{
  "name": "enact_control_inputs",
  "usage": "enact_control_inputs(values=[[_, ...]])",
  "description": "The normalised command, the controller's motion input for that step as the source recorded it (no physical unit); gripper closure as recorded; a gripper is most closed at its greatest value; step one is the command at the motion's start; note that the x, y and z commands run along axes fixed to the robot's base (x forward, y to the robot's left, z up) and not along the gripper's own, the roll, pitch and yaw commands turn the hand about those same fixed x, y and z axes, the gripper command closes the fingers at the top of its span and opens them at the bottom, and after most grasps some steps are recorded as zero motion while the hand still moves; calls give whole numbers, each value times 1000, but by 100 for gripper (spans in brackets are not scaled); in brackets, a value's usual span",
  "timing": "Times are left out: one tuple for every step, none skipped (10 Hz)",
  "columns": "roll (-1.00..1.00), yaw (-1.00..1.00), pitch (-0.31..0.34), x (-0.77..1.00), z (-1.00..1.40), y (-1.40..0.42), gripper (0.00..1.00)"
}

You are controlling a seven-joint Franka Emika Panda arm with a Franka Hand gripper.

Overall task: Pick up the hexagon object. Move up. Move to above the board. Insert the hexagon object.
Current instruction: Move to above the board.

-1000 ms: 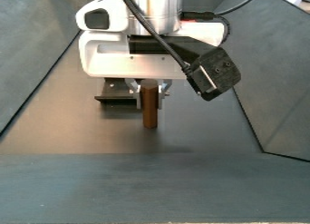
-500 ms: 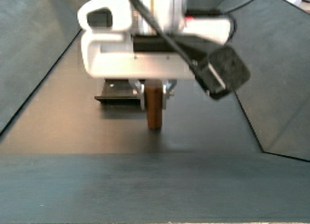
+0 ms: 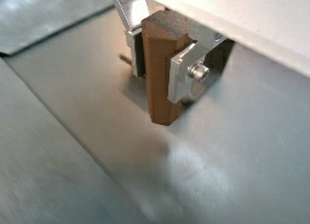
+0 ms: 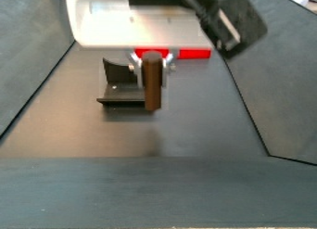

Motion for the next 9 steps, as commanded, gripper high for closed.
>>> enact_control_inputs(values=[[-26, 267, 185, 251, 1000, -53, 100], [-11, 185, 171, 238, 1000, -45, 100], [14, 111, 132, 218, 1000, -46, 100], [29, 78, 113, 202, 1000, -44, 100], [43, 53, 108, 179, 1000, -37, 100], [48, 45, 109, 167, 1000, -34, 100], [58, 38, 113, 126, 897, -30, 100], [62, 36, 113, 99, 786, -24, 100], [66, 33, 112, 50, 510, -13, 100]])
